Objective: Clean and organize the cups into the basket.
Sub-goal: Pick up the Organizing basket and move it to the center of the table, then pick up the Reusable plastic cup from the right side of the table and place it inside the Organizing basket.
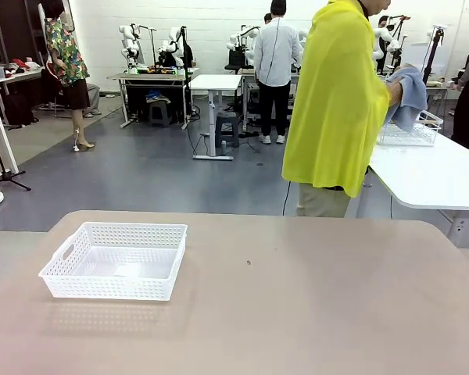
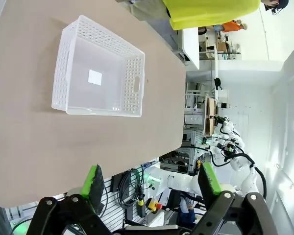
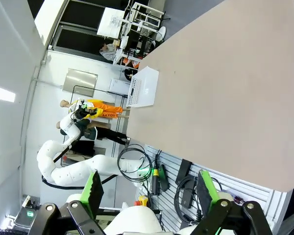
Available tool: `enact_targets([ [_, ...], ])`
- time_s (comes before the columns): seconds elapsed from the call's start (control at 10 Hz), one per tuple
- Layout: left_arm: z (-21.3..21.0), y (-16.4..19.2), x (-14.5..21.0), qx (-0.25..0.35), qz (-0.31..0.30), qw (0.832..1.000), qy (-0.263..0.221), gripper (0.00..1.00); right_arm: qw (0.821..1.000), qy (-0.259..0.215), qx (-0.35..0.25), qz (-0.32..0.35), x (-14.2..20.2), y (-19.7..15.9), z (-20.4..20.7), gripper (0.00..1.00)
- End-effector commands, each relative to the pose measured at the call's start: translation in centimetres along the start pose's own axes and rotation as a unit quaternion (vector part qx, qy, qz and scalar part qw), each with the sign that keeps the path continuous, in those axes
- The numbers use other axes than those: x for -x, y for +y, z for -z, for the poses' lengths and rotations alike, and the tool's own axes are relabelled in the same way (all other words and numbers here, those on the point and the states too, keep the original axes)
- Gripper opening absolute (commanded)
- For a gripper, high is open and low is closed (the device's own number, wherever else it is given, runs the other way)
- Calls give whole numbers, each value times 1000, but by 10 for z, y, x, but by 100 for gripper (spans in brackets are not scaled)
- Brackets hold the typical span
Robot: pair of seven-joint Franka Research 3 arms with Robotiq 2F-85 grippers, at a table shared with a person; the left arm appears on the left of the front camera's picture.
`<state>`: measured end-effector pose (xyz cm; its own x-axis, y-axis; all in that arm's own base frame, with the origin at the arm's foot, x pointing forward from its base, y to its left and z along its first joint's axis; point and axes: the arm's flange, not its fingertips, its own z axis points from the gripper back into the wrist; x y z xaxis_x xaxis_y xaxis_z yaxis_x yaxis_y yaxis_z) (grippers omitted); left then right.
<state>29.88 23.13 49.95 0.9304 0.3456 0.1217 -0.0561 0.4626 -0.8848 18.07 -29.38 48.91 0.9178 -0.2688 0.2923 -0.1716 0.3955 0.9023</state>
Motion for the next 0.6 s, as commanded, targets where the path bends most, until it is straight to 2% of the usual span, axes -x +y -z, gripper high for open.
enact_targets([
  [0.0, -4, -2, -2, 3, 6, 1000, -1, 100, 1000, -5, -11, -8, 3, -2, 1, 100],
  [0.5, -4, -2, -2, 3, 6, 1000, -1, 100, 1000, -5, -11, -8, 3, -2, 1, 100],
])
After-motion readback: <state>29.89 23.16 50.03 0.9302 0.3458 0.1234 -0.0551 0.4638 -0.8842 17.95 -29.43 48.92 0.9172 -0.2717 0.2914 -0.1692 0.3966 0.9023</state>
